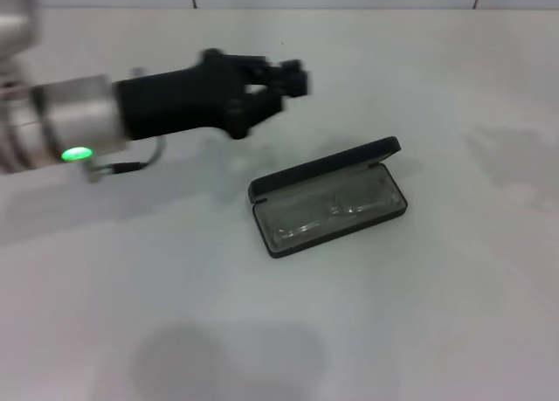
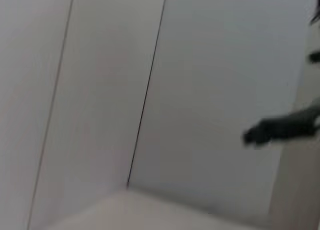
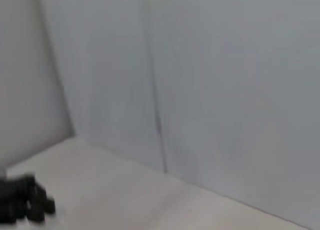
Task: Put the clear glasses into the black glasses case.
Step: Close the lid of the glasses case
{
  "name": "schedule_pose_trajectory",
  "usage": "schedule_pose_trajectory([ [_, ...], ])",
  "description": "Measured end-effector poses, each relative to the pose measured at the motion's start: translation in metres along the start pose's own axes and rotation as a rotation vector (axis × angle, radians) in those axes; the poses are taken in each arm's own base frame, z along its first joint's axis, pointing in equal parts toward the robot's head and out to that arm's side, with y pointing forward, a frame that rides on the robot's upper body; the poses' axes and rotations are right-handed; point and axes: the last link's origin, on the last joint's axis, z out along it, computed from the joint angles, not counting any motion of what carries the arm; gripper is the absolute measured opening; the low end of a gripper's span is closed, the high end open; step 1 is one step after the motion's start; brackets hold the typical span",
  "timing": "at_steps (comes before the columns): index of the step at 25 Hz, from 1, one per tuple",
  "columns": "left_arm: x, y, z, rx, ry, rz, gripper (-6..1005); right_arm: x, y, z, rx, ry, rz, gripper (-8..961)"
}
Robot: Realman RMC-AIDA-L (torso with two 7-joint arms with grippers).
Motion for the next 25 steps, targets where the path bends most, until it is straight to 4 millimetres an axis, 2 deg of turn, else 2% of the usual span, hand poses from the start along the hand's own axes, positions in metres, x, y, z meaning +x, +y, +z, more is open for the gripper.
schedule_pose_trajectory([
  [5,-0.017,-0.005,0.037,0.047,-0.137,-0.048,138,0.035,-0.032,-0.030,0.018,-0.140,0.146,182],
  [8,-0.027,-0.004,0.056,0.056,-0.219,-0.051,147,0.051,-0.040,-0.041,0.037,-0.184,0.192,182],
  [10,-0.030,-0.004,0.062,0.061,-0.242,-0.052,154,0.060,-0.041,-0.045,0.036,-0.194,0.208,182],
  [16,-0.034,-0.006,0.062,0.080,-0.258,-0.068,158,0.070,-0.040,-0.041,0.003,-0.193,0.219,182],
  [25,-0.046,-0.007,0.056,0.107,-0.281,-0.103,159,0.073,-0.039,-0.036,-0.015,-0.189,0.223,181],
])
